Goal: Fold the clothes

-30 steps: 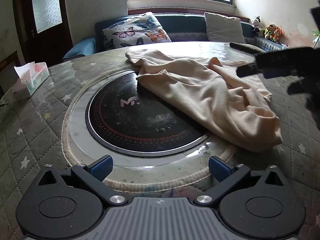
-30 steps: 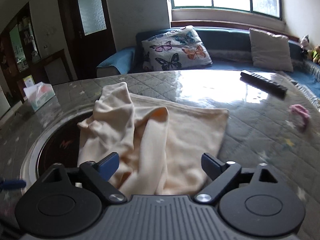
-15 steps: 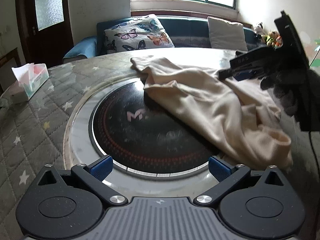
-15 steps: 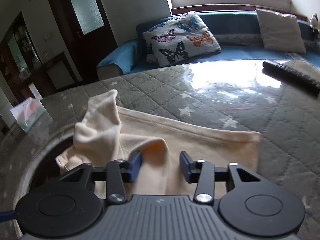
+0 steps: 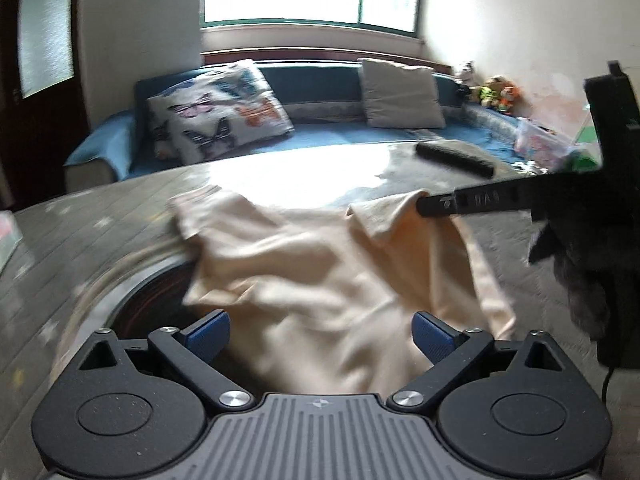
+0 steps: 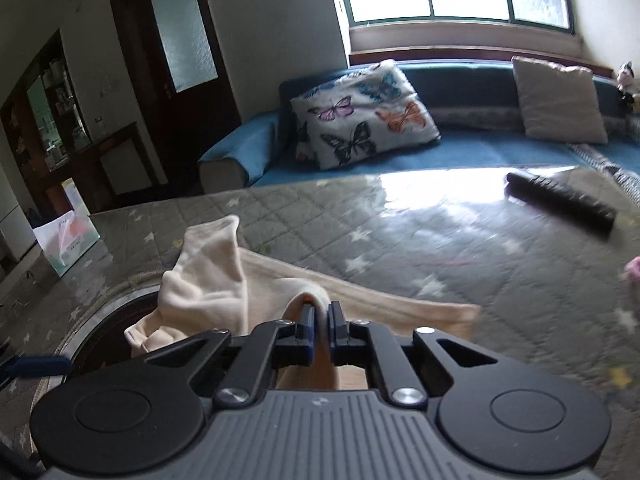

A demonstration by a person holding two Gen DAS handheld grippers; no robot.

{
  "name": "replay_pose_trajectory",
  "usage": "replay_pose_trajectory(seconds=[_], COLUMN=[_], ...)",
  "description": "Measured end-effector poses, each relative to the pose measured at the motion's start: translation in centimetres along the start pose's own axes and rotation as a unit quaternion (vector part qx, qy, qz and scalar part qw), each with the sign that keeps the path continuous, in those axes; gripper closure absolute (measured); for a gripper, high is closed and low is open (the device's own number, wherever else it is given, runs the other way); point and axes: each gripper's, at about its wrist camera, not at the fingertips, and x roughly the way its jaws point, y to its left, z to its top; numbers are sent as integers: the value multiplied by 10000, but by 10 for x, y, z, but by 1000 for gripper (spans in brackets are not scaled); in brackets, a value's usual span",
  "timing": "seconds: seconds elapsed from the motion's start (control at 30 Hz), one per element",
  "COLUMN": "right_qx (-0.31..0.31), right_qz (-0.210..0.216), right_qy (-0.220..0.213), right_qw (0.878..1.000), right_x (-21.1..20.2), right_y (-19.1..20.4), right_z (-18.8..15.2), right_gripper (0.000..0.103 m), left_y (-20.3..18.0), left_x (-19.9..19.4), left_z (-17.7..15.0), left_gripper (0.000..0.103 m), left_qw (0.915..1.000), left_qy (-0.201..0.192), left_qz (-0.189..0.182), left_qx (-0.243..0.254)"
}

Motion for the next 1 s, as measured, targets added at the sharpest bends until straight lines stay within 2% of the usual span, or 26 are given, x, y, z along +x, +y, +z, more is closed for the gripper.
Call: replay_pose_trajectory(seconds=[0.1,0.23,0.3,0.33,0.4,0.43,0.47,0.63,0.83,1.0], right_qx=[55,161,232,260,310,339,368,526,741,916], right_qz=[-93,-225,-257,-275,-316,-337,-357,-471,-640,-866], right_qy=[-24,-63,-90,-102,-139,-161,-183,-367,-645,-766], right_qw=[9999,9996,9994,9992,9989,9987,9985,9968,9931,9891], right_x=[-7,-17,-24,-28,-35,-39,-43,-75,-123,-164], right_y=[-8,-22,-30,-33,-38,-41,-43,-53,-62,-71], right_z=[1,1,-1,-2,-5,-6,-8,-17,-34,-63], right_gripper=[97,97,97,97,97,97,97,97,97,97], left_y=[-18,-24,-21,-21,-18,-14,-10,14,44,56], left_x=[24,75,97,102,109,115,116,92,15,-36], left_z=[13,48,62,63,70,79,84,93,63,30], left_gripper=[13,27,41,53,68,86,92,95,95,95], left_qw=[9997,9984,9974,9971,9973,9974,9975,9977,9922,9871], left_qy=[182,506,677,721,717,709,688,412,181,242], left_qz=[-39,3,78,105,117,113,135,433,694,702], left_qx=[146,239,226,205,129,90,25,-327,-1022,-1416])
